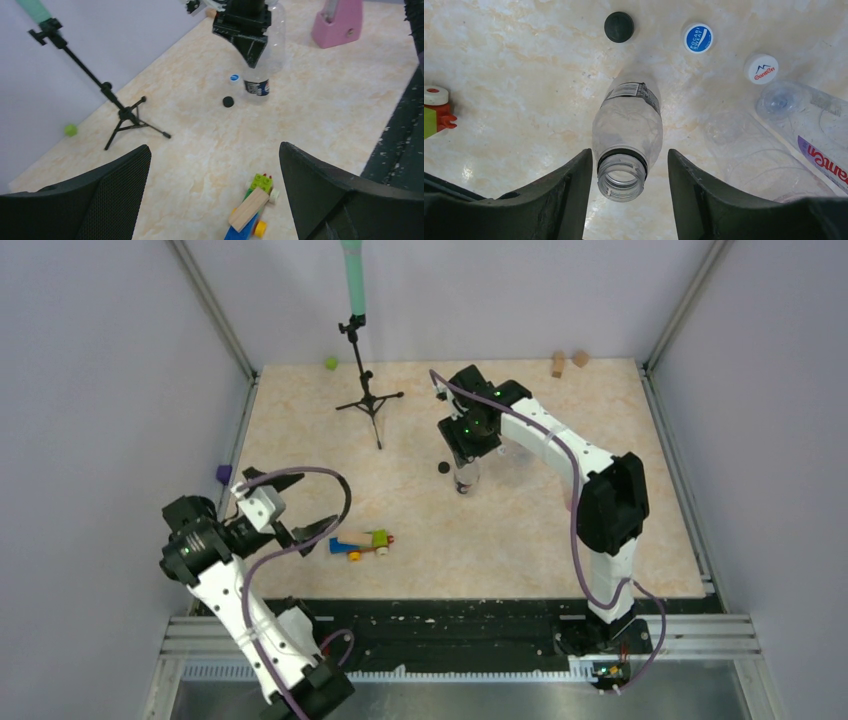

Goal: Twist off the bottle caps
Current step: Place the plastic bottle at the center of the board.

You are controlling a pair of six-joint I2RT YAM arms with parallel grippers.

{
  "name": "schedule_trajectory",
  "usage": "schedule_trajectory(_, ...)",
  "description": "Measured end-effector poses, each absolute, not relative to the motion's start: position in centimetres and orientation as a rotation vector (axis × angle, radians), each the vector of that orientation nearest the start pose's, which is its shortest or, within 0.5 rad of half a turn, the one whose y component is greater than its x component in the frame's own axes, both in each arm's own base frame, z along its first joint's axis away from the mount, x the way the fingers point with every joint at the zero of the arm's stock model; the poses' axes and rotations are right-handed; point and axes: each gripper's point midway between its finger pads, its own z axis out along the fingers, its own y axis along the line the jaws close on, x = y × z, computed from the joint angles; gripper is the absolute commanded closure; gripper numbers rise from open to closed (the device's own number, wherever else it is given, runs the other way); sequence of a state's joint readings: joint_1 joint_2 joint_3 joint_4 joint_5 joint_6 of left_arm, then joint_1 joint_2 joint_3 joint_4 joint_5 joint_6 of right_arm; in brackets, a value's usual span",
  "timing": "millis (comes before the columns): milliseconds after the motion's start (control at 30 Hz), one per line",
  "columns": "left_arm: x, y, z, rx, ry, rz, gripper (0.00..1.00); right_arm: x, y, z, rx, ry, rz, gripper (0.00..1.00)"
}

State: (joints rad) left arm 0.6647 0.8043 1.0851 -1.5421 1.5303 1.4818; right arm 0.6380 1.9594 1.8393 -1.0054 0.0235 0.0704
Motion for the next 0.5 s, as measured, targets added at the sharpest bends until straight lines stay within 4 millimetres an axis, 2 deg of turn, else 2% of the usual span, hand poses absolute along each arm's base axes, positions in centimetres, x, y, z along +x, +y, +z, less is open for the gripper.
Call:
schedule_trajectory(133,17.0,-7.6,31.2,0.847,1.382,-0.36,0.02,35.5,26.2,14.5,-0.751,2.6,0.183,0.4)
schedule_trajectory(233,17.1,-7.2,31.3,0.834,1.384,-0.31,0.02,35.7,26.2,14.6,-0.748,2.596,0.182,0.38)
schedule_trajectory(500,18.7,-3.1,30.6,0.65,1.479,-0.238,0.02,36.1,26.4,14.7,-0.74,2.578,0.183,0.36)
